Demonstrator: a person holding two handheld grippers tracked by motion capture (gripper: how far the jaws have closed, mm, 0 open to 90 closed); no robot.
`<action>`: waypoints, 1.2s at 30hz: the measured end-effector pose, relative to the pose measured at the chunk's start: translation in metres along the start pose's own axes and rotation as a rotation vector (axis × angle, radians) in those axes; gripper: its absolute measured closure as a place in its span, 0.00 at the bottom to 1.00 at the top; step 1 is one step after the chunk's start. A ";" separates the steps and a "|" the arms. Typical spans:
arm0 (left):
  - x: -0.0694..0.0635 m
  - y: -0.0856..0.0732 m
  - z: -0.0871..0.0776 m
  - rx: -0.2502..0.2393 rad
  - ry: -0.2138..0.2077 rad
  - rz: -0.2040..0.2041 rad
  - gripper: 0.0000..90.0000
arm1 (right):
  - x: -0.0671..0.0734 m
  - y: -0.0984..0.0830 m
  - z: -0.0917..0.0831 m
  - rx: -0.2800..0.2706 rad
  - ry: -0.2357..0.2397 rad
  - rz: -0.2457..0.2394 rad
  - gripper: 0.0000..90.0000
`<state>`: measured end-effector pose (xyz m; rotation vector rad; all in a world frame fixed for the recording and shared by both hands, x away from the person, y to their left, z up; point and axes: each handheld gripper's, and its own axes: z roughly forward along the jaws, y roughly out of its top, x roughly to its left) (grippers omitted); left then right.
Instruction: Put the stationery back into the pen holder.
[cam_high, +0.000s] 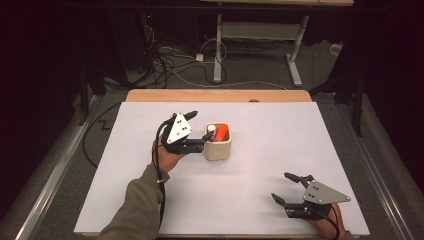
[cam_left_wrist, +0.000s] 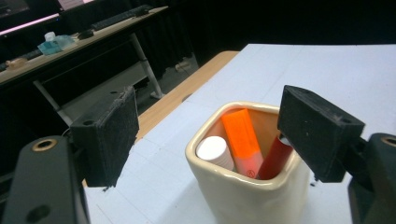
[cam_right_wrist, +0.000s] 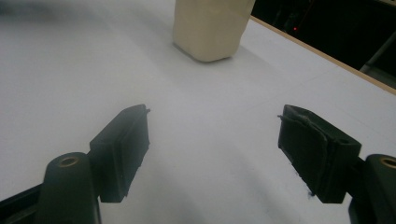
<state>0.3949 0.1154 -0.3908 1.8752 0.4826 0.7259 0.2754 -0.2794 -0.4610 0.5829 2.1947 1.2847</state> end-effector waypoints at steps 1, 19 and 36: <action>-0.001 0.000 0.000 0.001 -0.003 0.003 0.22 | 0.000 0.000 0.000 0.000 -0.001 -0.002 0.28; -0.013 -0.007 -0.004 0.042 -0.027 0.051 0.22 | 0.000 0.000 0.001 0.006 -0.009 -0.002 0.28; -0.029 -0.017 -0.017 0.077 -0.034 0.084 0.22 | 0.001 0.000 0.001 0.007 -0.010 -0.007 0.28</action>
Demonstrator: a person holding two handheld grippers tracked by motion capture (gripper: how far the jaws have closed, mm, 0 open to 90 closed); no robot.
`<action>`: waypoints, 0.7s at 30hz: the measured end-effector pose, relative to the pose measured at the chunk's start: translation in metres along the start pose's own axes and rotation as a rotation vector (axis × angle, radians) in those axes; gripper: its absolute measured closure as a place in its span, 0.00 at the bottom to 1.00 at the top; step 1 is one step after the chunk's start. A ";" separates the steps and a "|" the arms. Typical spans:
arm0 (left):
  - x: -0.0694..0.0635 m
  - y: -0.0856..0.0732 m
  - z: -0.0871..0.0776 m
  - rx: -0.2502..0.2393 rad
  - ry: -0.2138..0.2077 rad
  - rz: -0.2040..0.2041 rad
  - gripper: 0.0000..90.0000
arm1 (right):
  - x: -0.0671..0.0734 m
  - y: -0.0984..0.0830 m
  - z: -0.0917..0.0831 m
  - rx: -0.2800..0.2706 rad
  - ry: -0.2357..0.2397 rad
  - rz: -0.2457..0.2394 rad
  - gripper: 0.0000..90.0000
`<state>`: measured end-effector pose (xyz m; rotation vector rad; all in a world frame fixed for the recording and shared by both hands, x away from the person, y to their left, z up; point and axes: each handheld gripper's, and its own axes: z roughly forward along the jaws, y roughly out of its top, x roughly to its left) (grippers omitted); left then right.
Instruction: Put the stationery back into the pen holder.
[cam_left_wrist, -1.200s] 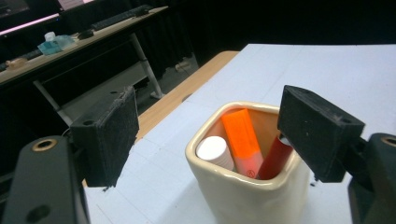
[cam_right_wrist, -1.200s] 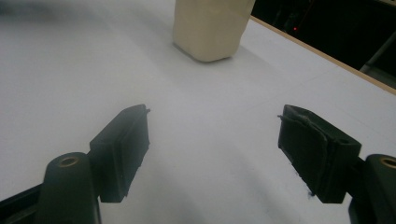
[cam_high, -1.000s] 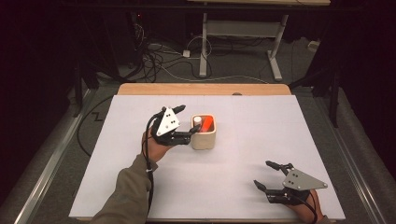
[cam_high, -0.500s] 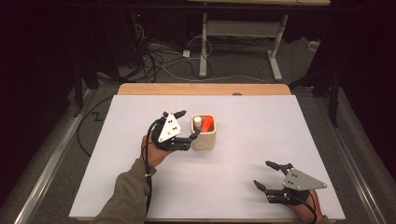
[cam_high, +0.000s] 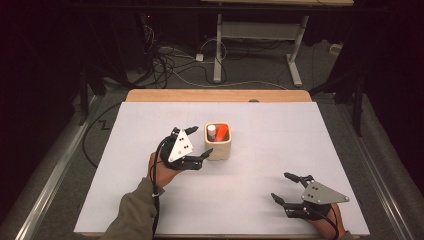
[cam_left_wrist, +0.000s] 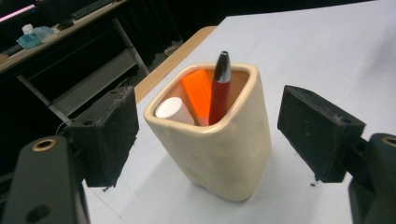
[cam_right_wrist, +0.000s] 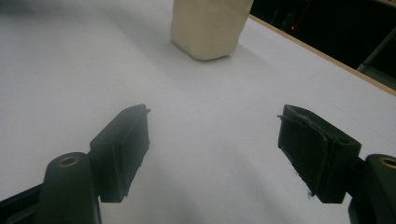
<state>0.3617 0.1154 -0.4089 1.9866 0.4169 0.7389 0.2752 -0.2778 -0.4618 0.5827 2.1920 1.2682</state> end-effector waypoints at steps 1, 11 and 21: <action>-0.001 -0.001 -0.001 0.000 -0.002 0.004 0.22 | 0.000 0.000 0.000 0.000 0.000 0.000 0.28; -0.016 -0.009 -0.006 0.020 -0.004 0.027 0.22 | 0.002 0.001 0.000 0.000 -0.004 -0.016 0.28; -0.032 -0.018 -0.012 0.035 -0.003 0.057 0.22 | 0.003 0.002 -0.001 -0.006 -0.008 -0.023 0.28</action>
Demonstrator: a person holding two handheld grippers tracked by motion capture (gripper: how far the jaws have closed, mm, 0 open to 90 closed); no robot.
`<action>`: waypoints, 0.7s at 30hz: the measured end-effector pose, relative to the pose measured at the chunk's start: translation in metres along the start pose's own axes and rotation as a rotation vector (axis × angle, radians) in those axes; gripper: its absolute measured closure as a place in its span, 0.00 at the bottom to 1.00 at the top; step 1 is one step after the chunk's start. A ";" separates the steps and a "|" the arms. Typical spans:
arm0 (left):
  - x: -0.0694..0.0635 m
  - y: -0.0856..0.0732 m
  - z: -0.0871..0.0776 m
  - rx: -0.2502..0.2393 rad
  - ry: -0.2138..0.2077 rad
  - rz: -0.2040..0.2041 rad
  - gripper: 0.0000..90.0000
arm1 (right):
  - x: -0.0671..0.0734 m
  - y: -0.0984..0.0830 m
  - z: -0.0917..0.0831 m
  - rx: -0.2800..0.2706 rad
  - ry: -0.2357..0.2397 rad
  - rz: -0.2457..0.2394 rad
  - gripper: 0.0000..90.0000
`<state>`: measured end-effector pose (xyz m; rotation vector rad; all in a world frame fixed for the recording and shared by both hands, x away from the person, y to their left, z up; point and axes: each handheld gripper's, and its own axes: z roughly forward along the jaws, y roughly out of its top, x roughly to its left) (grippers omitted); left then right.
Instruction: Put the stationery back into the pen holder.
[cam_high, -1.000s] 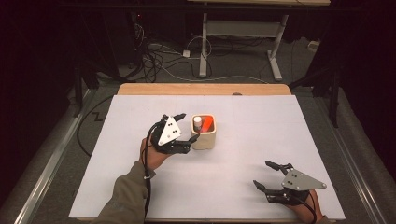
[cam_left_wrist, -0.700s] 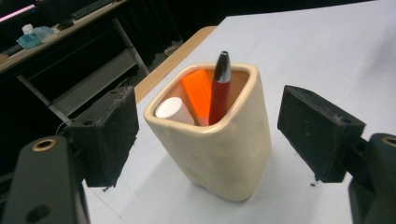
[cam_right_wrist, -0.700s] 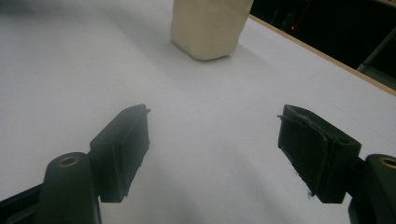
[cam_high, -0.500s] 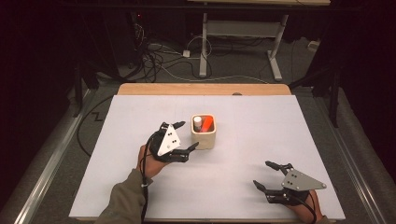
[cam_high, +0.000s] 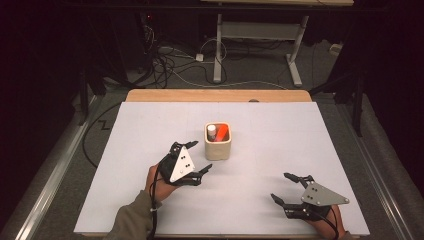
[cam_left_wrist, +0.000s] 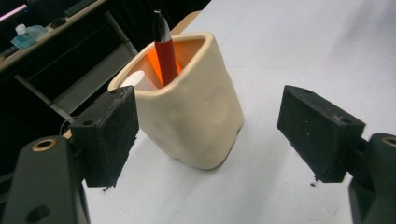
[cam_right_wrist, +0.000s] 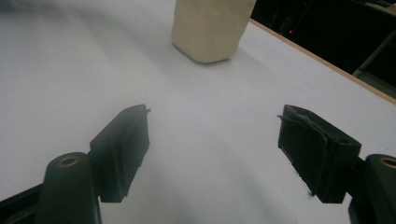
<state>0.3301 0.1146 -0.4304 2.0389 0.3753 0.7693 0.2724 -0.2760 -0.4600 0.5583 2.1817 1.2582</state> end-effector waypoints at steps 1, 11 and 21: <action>-0.001 -0.001 -0.001 -0.001 0.002 0.000 0.22 | 0.000 0.000 0.000 0.000 0.000 0.000 0.28; -0.010 -0.009 -0.009 0.003 0.008 0.005 0.22 | 0.000 0.000 0.000 -0.002 0.000 -0.003 0.28; -0.016 -0.016 -0.022 -0.001 0.025 0.005 0.22 | 0.000 0.000 -0.001 -0.003 -0.002 -0.004 0.28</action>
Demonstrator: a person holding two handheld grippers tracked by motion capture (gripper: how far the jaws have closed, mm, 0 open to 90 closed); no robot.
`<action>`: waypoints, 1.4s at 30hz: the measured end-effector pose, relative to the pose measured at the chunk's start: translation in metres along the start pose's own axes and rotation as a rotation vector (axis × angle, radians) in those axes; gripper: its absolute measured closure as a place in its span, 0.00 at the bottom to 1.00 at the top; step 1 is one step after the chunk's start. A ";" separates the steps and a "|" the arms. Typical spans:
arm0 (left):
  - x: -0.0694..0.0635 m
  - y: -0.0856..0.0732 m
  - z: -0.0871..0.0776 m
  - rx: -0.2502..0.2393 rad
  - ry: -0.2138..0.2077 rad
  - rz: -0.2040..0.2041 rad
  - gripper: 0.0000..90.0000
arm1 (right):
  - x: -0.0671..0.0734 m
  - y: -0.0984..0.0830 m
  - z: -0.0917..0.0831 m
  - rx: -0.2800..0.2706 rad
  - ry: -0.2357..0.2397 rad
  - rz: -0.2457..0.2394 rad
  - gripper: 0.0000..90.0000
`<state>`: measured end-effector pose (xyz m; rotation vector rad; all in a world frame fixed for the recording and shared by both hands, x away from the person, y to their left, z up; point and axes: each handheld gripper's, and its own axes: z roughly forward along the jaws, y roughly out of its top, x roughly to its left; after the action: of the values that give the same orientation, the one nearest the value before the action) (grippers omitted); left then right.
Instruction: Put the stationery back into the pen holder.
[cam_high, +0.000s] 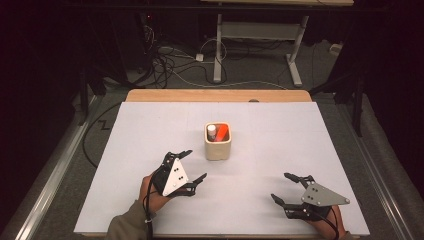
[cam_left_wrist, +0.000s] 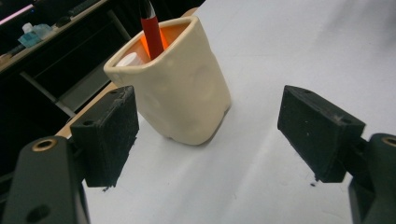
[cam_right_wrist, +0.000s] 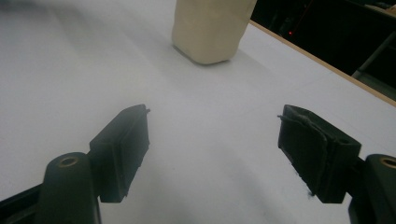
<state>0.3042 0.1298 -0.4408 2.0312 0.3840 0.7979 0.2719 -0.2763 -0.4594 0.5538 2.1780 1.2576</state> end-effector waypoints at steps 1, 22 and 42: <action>-0.001 -0.001 -0.001 0.001 0.003 0.001 0.22 | 0.000 0.000 0.000 0.000 0.000 0.000 0.28; 0.002 -0.038 -0.035 0.066 0.027 -0.011 0.22 | 0.001 0.000 0.002 0.003 -0.010 0.002 0.27; 0.009 -0.079 -0.059 0.146 0.026 -0.127 0.22 | -0.001 -0.001 0.001 0.008 -0.028 0.005 0.26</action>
<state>0.2739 0.2157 -0.4797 2.1090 0.5950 0.7376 0.2731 -0.2764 -0.4610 0.5773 2.1608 1.2366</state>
